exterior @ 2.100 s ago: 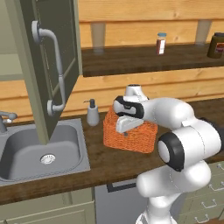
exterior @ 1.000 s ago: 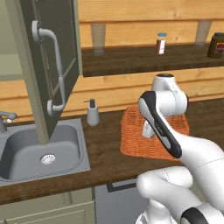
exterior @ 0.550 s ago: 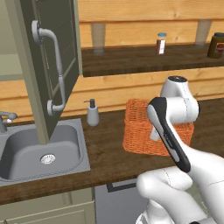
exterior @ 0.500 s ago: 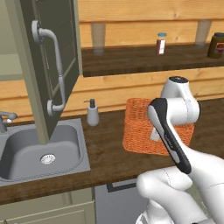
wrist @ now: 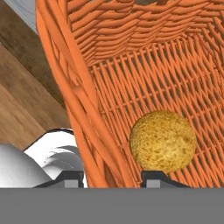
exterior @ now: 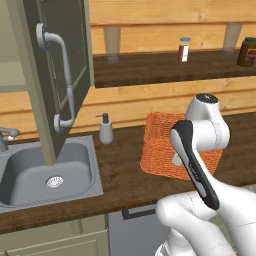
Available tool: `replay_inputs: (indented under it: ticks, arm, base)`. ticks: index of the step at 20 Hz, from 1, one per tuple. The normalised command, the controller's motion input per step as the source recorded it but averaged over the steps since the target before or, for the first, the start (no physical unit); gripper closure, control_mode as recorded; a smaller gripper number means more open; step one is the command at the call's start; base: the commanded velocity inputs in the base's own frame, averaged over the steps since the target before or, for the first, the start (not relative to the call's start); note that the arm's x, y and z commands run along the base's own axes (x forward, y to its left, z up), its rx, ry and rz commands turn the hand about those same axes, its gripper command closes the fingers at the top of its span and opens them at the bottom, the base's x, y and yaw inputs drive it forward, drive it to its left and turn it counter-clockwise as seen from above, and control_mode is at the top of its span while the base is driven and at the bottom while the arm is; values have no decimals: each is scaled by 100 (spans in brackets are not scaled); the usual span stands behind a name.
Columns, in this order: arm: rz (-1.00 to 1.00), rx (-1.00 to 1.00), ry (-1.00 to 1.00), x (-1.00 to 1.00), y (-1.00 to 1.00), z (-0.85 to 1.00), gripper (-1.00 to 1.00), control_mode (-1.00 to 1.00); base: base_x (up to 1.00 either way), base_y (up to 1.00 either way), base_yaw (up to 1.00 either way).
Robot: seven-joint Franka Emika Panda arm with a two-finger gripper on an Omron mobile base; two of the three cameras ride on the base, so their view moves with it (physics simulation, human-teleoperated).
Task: Open the cabinet, pick up the bread from the cabinet and place it in the basket. Then move the basket to the dining counter.
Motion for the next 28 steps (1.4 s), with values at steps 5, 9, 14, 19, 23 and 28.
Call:
replay_inputs:
  ticks: [5,9,14,19,23,28]
  arm:
    - [0,0,0,0,0,0,100,-100]
    - [0,0,0,-1,0,0,100,100]
    - [0,0,0,0,0,0,100,100]
    - [0,0,0,0,0,0,100,100]
    - [0,0,0,0,0,0,100,100]
    - [0,0,0,0,0,0,100,100]
  base:
    - [0,0,0]
    - [-13,0,0]
    - [-100,0,0]
    - [-100,-1,-4]
    - [-41,18,-69]
    - [0,31,-92]
